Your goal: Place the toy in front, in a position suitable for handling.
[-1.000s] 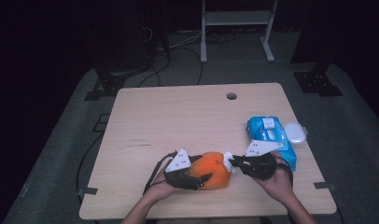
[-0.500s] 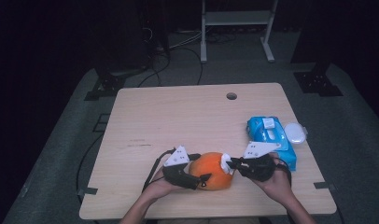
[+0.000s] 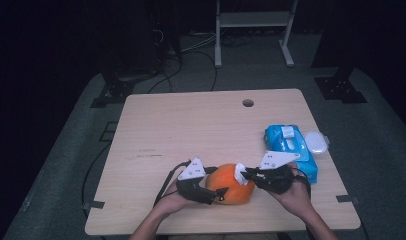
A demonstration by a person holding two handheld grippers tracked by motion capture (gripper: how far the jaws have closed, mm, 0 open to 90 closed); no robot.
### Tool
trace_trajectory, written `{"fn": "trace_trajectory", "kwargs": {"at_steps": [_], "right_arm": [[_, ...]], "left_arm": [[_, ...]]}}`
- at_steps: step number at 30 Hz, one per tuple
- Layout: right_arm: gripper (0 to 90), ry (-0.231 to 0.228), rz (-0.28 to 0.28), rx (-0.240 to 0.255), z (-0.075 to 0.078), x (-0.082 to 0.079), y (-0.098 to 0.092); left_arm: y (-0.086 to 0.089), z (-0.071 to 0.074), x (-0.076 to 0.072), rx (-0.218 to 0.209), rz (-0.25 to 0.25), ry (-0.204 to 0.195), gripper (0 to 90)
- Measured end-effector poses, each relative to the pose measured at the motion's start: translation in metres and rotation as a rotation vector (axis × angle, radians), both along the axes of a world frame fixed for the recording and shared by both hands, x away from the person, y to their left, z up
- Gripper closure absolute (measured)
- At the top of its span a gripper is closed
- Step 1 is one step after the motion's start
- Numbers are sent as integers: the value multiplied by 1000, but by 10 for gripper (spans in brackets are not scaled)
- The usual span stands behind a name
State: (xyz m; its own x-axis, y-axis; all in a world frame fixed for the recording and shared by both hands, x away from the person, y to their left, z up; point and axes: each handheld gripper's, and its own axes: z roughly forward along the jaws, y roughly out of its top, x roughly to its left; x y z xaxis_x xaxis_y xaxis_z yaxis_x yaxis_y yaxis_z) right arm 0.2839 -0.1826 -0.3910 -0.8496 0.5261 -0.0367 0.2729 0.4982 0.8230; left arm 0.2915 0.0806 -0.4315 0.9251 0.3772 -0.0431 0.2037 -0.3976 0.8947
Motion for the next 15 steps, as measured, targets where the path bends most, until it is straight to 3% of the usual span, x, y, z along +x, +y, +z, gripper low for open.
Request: {"fn": "trace_trajectory", "kwargs": {"at_steps": [4,8,10,13,15], "right_arm": [[825,-33,48,-8,6,-10,14],[826,-22,52,-28,3,-8,13],[826,-15,46,-23,2,-6,10],[827,-22,26,-20,3,-5,9],[826,-34,42,1,6,-9,13]], "left_arm": [[-1,3,-4,27,-27,-24,249],[4,0,3,-3,4,23,176],[4,-1,4,-9,3,33,220],[-4,5,-2,3,5,4,266],[-9,7,-8,13,-13,-10,269]]}}
